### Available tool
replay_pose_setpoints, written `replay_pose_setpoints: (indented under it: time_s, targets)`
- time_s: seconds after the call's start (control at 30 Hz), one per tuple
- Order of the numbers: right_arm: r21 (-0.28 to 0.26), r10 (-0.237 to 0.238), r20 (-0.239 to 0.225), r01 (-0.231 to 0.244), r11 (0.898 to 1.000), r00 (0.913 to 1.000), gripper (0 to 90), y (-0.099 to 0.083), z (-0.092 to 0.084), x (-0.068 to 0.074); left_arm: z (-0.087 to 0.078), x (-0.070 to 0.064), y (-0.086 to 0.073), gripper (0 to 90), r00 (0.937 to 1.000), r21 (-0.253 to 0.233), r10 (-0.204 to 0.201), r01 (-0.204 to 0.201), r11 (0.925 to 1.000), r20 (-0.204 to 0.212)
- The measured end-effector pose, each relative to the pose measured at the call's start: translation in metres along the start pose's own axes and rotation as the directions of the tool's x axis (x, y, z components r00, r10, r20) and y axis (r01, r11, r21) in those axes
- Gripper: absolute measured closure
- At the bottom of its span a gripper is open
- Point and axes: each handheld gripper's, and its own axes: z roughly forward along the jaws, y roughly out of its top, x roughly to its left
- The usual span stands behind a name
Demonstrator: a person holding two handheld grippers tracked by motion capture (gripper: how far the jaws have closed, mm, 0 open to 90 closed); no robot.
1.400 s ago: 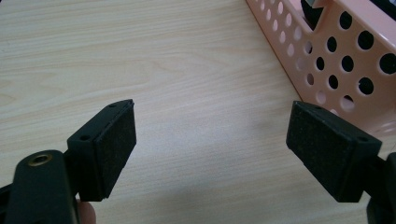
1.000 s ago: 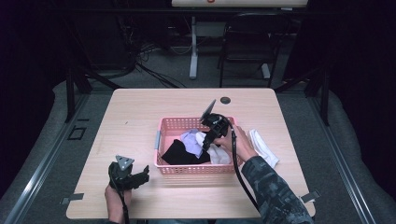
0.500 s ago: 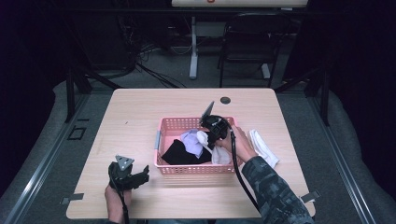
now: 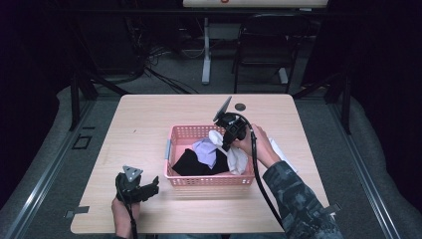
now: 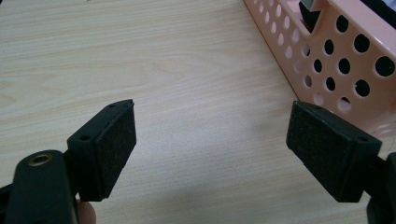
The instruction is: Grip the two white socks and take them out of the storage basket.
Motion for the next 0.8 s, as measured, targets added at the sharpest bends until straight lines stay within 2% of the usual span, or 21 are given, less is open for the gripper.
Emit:
replay_pose_setpoints:
  time_s: [0.2,0.47,0.5,0.6,0.77,0.8]
  targets:
    - [0.009,-0.014,0.008,0.014,1.0,0.9999,81.9,0.004,-0.018,0.002,0.0,0.0,0.0,16.0,1.0,-0.001,0.001,-0.001,1.0,0.002]
    - [-0.037,-0.018,0.006,0.018,0.999,0.9998,81.8,0.006,-0.044,0.006,0.0,0.0,0.0,16.0,1.0,-0.001,0.0,0.0,1.0,0.004]
    - [-0.026,-0.02,0.002,0.02,0.999,0.9998,81.8,0.006,-0.047,0.006,0.0,0.0,0.0,16.0,1.0,-0.001,0.001,-0.001,1.0,0.003]
    - [-0.036,-0.028,0.002,0.028,0.999,0.9996,81.8,0.005,-0.055,0.006,0.0,0.0,0.0,16.0,1.0,0.0,-0.001,0.001,1.0,0.004]
    - [-0.04,-0.017,0.014,0.018,0.999,0.9998,81.8,0.001,-0.067,0.005,0.0,0.0,0.0,16.0,1.0,-0.001,0.0,0.0,1.0,0.004]
    - [-0.039,-0.019,0.027,0.02,0.999,0.9994,81.8,-0.001,-0.071,0.003,0.0,0.0,0.0,16.0,1.0,-0.001,0.0,0.0,1.0,0.003]
